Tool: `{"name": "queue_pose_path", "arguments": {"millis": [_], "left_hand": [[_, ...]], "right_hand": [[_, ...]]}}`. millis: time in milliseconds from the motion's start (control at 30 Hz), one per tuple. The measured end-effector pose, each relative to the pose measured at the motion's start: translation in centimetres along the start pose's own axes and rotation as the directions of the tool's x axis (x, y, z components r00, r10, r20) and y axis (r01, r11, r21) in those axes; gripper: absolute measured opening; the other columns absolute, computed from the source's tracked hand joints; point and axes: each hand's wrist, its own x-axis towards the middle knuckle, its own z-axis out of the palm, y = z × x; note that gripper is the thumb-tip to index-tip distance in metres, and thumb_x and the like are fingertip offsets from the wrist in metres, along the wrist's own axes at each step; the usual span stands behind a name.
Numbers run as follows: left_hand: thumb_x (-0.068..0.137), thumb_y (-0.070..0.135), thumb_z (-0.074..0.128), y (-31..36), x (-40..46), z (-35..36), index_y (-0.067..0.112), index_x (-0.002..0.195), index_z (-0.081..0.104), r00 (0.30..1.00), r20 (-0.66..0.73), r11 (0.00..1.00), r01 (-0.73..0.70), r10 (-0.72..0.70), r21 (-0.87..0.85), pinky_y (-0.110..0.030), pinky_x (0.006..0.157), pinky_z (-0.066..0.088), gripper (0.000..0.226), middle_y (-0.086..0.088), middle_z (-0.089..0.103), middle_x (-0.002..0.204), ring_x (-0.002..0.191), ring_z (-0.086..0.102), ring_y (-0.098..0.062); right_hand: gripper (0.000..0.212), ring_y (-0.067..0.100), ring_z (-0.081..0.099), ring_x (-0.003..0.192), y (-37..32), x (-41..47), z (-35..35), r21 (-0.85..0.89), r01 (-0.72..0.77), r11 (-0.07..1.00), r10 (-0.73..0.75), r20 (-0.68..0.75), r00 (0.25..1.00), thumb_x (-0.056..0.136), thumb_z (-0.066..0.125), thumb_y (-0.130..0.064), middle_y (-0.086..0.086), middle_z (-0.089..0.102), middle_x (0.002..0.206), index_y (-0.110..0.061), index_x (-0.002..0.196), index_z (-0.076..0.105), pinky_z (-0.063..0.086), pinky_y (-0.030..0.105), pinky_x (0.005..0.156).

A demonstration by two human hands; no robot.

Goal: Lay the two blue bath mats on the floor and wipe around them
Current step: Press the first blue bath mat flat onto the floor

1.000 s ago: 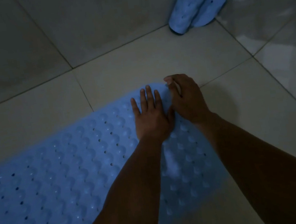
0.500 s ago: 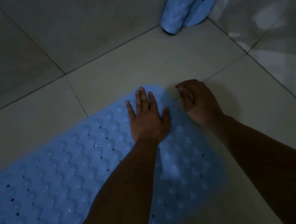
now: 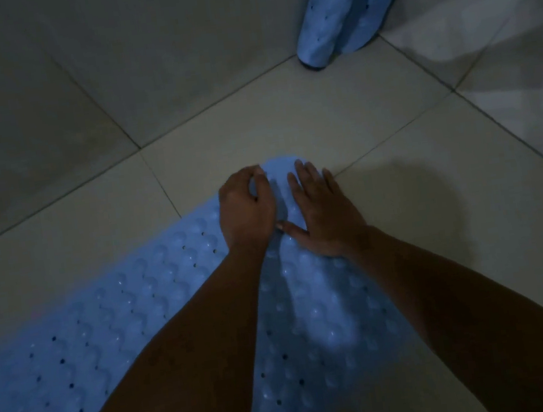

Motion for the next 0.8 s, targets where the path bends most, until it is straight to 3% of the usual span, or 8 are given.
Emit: {"name": "queue_pose_path", "arguments": {"millis": [100, 300, 500, 800], "left_hand": [[0.101, 0.043, 0.041, -2.1, -0.6, 0.0, 0.016, 0.113, 0.074, 0.994, 0.011, 0.986, -0.108, 0.107, 0.127, -0.043, 0.095, 0.054, 0.045, -0.004, 0.073, 0.115, 0.115, 0.063, -0.026], [0.103, 0.042, 0.044, -3.8, -1.9, -1.3, 0.019, 0.129, 0.068, 0.97, 0.054, 0.892, -0.24, 0.238, 0.383, -0.049, 0.106, 0.043, 0.042, -0.004, 0.063, 0.139, 0.145, 0.042, -0.029], [0.103, 0.045, 0.041, -3.4, -2.0, -2.5, 0.023, 0.137, 0.062, 0.972, 0.089, 0.856, -0.232, 0.215, 0.461, -0.05, 0.113, 0.036, 0.046, -0.002, 0.056, 0.149, 0.153, 0.03, -0.028], [0.104, 0.045, 0.037, -4.2, -2.8, -2.7, 0.02, 0.139, 0.061, 0.957, 0.14, 0.817, -0.291, 0.256, 0.498, -0.051, 0.116, 0.035, 0.049, -0.004, 0.055, 0.15, 0.154, 0.03, -0.03]], "right_hand": [[0.098, 0.034, 0.002, 0.159, -0.1, -0.5, 0.8, -0.043, -0.011, 0.999, 0.011, -0.019, 1.0, 0.095, 0.02, -0.074, 0.02, 0.003, 0.171, -0.004, 0.162, 0.015, 0.008, 0.054, 0.128], [0.1, 0.034, 0.003, 0.159, -0.4, -1.0, 0.9, -0.031, -0.018, 0.999, 0.018, -0.015, 1.0, 0.094, 0.02, -0.077, 0.019, 0.004, 0.172, -0.004, 0.162, 0.015, 0.009, 0.054, 0.128], [0.1, 0.031, 0.001, 0.16, -0.6, -0.9, 0.5, -0.023, -0.028, 0.999, 0.028, -0.009, 1.0, 0.094, 0.02, -0.078, 0.016, 0.003, 0.172, -0.006, 0.163, 0.015, 0.008, 0.052, 0.129], [0.098, 0.03, 0.004, 0.16, -0.5, -0.8, 0.6, -0.027, -0.029, 0.999, 0.028, -0.033, 0.999, 0.096, 0.021, -0.076, 0.017, 0.006, 0.172, -0.005, 0.162, 0.016, 0.009, 0.052, 0.129]]}}
